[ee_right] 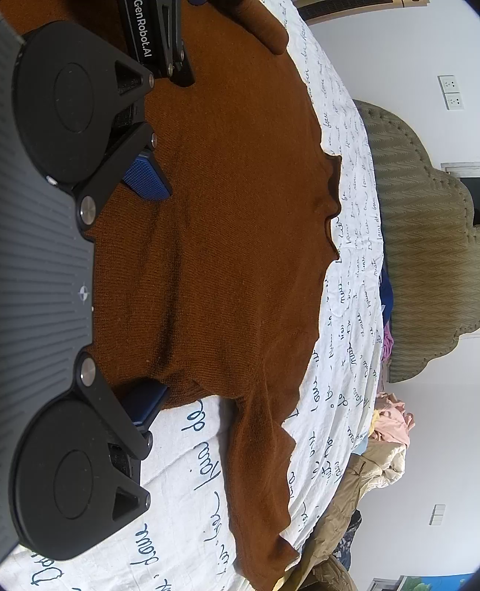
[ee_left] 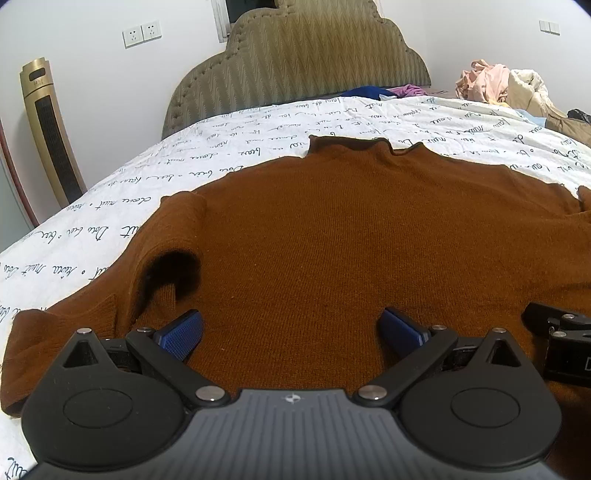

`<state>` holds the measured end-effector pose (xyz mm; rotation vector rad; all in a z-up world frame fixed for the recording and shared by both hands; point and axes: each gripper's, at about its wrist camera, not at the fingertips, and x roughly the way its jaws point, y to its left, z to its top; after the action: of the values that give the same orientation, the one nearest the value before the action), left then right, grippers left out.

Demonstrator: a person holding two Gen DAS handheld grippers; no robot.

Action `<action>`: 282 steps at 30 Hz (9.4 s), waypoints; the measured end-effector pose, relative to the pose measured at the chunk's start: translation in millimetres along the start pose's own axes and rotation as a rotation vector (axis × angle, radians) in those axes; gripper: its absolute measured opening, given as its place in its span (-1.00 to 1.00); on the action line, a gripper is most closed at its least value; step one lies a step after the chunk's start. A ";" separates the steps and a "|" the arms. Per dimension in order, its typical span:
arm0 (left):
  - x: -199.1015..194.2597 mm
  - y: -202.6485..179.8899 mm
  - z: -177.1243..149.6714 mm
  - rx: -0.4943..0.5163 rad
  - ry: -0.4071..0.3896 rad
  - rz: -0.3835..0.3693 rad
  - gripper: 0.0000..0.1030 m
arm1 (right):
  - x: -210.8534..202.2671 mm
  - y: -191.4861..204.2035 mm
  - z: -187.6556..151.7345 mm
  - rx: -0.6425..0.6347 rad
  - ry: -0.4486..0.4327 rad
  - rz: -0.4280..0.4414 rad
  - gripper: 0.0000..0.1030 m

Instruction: Fold small clothes

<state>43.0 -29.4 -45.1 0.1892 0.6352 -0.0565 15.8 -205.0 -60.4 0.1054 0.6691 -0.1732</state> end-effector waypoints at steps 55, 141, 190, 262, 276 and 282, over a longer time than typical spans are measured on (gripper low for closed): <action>6.0 -22.6 8.2 -0.009 0.006 -0.063 1.00 | 38.8 -430.1 27.9 1.200 -0.349 0.189 0.81; -91.1 230.4 -27.3 -0.444 0.024 0.295 1.00 | -38.4 200.5 64.7 -0.183 0.156 0.933 0.22; -0.2 200.6 59.3 -0.408 -0.064 0.474 1.00 | -18.2 29.4 207.6 0.123 -0.084 0.671 -0.60; -17.3 118.1 38.6 -0.103 -0.042 0.138 1.00 | 59.8 -48.9 77.9 0.067 0.004 0.172 0.08; 2.1 127.3 -16.0 0.075 0.049 0.353 1.00 | -17.1 -67.5 38.5 -0.013 -0.081 0.028 0.72; -26.7 159.4 -17.9 -0.074 0.039 0.238 1.00 | -38.3 -94.5 9.3 0.025 -0.052 -0.006 0.72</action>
<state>28.6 130.3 -18.1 0.1937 0.6483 0.1996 -26.3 -294.3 -33.2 0.1226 0.6156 -0.1891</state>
